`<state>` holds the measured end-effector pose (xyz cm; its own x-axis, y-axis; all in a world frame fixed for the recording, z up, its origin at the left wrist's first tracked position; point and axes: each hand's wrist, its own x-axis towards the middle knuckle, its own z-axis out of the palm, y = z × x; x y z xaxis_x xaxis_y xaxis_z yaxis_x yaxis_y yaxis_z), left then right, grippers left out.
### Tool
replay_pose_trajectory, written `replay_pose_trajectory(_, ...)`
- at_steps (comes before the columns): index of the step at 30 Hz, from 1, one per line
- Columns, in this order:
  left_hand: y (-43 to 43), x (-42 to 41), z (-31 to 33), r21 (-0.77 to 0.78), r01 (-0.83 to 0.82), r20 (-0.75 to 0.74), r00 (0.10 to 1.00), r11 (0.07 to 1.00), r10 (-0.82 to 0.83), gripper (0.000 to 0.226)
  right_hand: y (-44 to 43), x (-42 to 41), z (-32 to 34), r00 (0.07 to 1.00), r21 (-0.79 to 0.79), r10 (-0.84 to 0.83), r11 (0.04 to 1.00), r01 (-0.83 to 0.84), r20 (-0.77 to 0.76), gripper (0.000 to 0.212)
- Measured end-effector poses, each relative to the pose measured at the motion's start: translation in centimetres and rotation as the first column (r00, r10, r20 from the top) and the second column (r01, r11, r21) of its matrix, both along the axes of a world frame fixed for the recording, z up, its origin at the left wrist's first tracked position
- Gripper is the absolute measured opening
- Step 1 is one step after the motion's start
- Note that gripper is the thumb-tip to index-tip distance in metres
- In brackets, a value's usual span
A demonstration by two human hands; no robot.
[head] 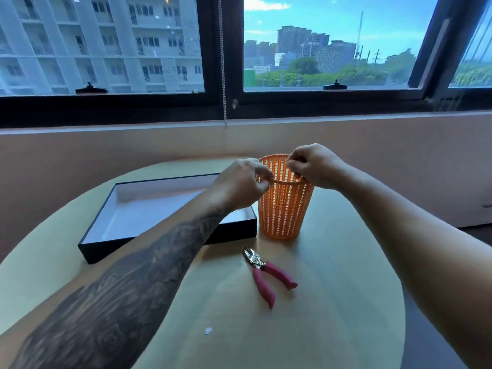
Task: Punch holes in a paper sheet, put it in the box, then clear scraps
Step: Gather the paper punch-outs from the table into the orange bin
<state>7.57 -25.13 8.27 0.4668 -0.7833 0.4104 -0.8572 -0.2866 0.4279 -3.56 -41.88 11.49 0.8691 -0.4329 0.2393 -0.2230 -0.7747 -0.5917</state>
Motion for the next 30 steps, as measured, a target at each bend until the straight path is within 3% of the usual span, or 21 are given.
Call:
replay_pose_trajectory(4,-0.2,-0.1,-0.4,-0.071,0.007,-0.028,1.000,0.997,-0.008,0.020,-0.5,0.1,0.2,1.000,0.113,-0.003,0.994,0.005,-0.017,0.015)
replay_pose_trajectory(9,0.1,-0.4,-0.7,-0.112,0.002,-0.043,0.999,0.994,-0.007,0.021,-0.6,0.1,0.1,1.000,0.143,-0.005,0.990,0.006,-0.011,0.014)
replay_pose_trajectory(21,0.3,-0.6,-1.0,-0.124,0.001,-0.056,0.998,0.992,-0.008,0.021,-0.3,-0.1,-0.5,0.999,0.044,-0.008,0.999,0.006,0.035,0.003)
replay_pose_trajectory(30,0.1,-0.6,-1.3,-0.107,-0.025,-0.051,0.998,0.994,0.019,0.024,-0.1,-0.1,-0.7,1.000,-0.023,-0.010,1.000,0.011,0.027,0.010)
